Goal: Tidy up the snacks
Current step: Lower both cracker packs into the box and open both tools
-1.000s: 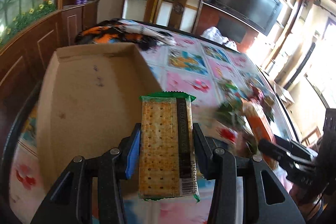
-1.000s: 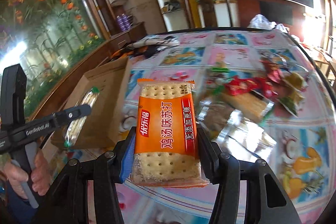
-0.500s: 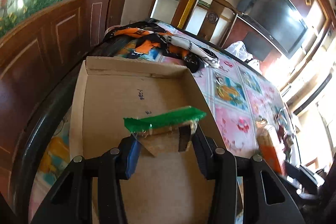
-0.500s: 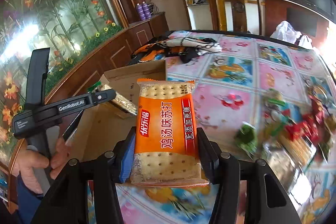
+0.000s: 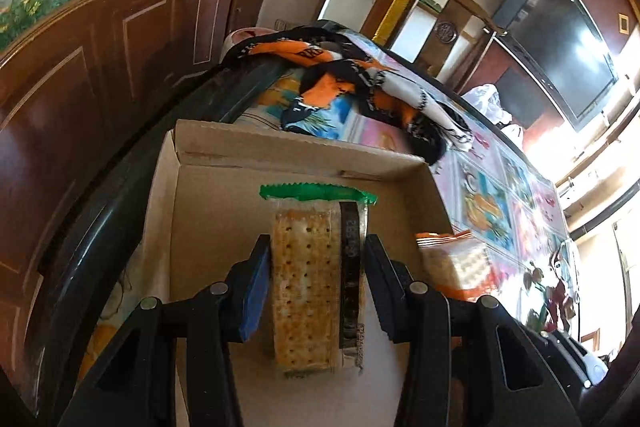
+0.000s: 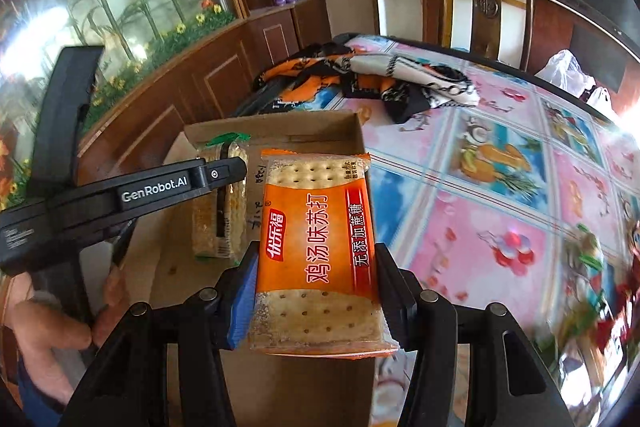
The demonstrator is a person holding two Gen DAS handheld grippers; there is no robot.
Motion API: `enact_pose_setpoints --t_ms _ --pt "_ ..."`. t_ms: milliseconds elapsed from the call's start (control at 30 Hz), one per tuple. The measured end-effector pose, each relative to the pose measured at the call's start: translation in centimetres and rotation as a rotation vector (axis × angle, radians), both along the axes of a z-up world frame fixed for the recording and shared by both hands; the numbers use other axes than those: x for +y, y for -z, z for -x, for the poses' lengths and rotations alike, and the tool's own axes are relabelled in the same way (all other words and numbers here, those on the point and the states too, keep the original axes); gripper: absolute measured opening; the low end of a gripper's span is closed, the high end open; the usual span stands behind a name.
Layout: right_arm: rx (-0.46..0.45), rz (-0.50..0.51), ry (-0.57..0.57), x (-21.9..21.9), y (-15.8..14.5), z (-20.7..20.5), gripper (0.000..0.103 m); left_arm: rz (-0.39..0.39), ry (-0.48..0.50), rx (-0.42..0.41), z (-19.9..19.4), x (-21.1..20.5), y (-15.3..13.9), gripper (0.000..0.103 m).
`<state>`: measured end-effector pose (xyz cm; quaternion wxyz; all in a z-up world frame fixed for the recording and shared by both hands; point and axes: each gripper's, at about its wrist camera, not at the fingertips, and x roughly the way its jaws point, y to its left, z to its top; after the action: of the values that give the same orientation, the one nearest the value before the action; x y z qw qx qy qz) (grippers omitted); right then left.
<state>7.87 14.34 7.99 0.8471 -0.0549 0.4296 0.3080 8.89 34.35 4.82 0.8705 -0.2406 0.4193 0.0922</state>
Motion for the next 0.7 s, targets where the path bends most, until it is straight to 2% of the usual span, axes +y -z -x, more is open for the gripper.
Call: enact_pose_setpoints --t_ms 300,700 --pt "0.015 0.079 -0.033 4.4 2.3 -1.7 0.058 0.018 -0.007 0.026 -0.9 0.8 1.5 0.044" --pt "0.059 0.098 -0.031 5.3 3.9 -2.9 0.059 0.016 -0.014 0.020 -1.0 1.0 1.7 0.044"
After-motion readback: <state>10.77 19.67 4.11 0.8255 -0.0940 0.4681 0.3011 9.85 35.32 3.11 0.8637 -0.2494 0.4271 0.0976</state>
